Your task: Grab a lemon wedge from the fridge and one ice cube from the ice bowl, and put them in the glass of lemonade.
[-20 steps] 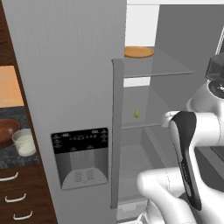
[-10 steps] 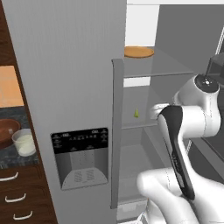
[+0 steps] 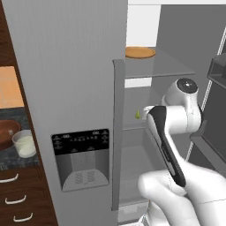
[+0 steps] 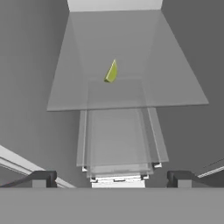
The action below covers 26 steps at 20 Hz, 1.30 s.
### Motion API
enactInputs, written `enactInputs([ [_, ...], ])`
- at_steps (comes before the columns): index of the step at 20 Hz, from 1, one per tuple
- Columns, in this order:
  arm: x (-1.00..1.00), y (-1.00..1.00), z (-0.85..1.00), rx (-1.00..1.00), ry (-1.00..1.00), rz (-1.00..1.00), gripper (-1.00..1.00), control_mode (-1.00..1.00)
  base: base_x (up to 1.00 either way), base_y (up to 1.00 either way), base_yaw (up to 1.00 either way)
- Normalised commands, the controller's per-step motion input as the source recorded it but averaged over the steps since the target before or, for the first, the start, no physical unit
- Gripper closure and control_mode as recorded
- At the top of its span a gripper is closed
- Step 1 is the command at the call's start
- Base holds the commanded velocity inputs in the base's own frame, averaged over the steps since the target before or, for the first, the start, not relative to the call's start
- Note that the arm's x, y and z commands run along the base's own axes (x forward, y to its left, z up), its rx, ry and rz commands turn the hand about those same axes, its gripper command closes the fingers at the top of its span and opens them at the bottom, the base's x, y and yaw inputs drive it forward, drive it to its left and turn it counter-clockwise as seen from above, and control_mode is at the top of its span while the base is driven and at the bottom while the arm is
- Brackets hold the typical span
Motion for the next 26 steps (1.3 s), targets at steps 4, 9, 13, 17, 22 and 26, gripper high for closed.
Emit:
enactInputs([
  [4, 0.38, 0.24, -0.96, 0.02, 0.00, 0.01, -1.00, -1.00, 0.00, 0.00, 0.00],
  [9, 0.35, 0.00, 0.01, 0.00, 0.00, 0.01, -1.00, -1.00, 0.00, 0.00, 0.00],
  [13, 0.78, -0.01, 0.15, 0.00, 0.04, 0.01, -1.00, -1.00, 0.00, 0.00, 0.00],
  [17, 0.72, 0.00, 0.00, 0.00, 0.00, 0.03, -1.00, -1.00, 0.00, 0.00, 0.00],
  [22, 0.23, -0.28, 0.00, 0.00, 0.00, 0.02, -1.00, -1.00, 0.00, 0.00, 0.00],
  [26, 0.22, -0.21, -0.01, 0.00, 0.00, 0.00, -1.00, -1.00, 0.00, 0.00, 0.00],
])
